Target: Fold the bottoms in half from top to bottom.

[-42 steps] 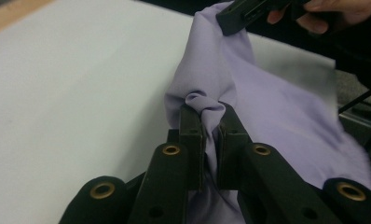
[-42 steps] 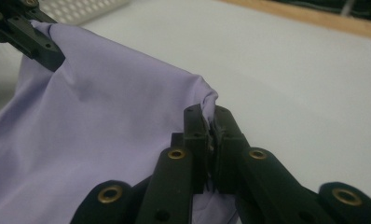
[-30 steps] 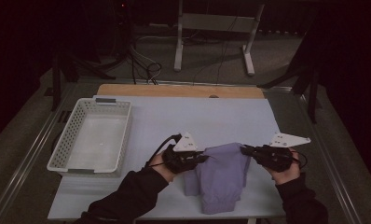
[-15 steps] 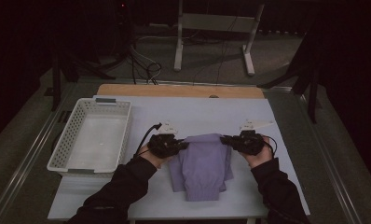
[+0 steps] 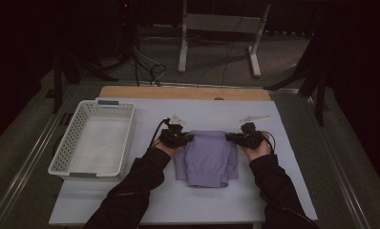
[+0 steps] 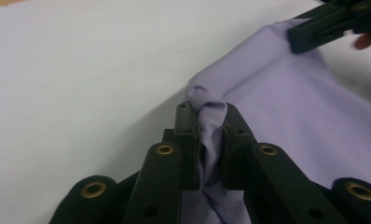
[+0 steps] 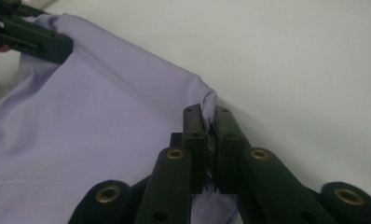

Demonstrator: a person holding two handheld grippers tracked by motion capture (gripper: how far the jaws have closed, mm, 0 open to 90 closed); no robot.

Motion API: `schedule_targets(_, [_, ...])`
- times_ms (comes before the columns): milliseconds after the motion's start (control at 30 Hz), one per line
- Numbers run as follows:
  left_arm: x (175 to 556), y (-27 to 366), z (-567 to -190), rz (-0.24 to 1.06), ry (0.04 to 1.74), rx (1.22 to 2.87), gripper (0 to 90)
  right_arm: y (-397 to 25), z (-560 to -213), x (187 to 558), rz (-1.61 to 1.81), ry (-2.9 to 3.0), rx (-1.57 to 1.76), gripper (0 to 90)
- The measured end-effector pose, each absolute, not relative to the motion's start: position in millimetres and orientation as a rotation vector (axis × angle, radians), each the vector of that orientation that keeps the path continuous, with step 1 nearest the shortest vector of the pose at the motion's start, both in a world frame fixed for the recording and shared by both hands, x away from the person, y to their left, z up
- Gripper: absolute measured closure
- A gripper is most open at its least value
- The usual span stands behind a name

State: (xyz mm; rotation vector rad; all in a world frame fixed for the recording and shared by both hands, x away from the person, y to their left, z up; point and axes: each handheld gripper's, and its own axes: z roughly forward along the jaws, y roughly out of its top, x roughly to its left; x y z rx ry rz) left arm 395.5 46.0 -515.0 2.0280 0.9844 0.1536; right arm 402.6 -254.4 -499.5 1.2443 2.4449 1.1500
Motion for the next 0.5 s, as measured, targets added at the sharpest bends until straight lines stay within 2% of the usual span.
schedule_targets(100, [397.5, 53.5, -519.1, 0.173, 1.025, 2.017, 81.2, -253.0, -506.7, 412.0, 1.087, 2.45, 1.255, 84.3])
schedule_targets(233, [398.5, 56.9, -520.0, 0.168, 1.048, 2.026, 87.8, -250.2, -511.0, 418.2, 1.074, 2.455, 1.263, 84.2])
schedule_targets(367, [399.8, 57.0, -519.0, 0.19, 1.066, 2.029, 87.5, -244.8, -512.1, 424.7, 1.049, 2.437, 1.265, 82.5])
schedule_targets(400, [399.8, 57.0, -519.0, 0.19, 1.066, 2.029, 85.8, -244.8, -512.1, 424.7, 1.049, 2.437, 1.265, 82.5])
schedule_targets(433, [400.3, 58.3, -517.7, 0.237, 1.081, 2.02, 78.7, -243.8, -512.7, 429.2, 1.032, 2.415, 1.285, 76.3])
schedule_targets(467, [400.3, 58.3, -517.7, 0.237, 1.081, 2.02, 74.9, -243.8, -512.7, 429.2, 1.032, 2.415, 1.285, 76.3])
schedule_targets(500, [402.8, 62.7, -514.5, 0.27, 1.106, 1.977, 66.8, -244.6, -509.7, 431.9, 1.024, 2.363, 1.306, 66.2])
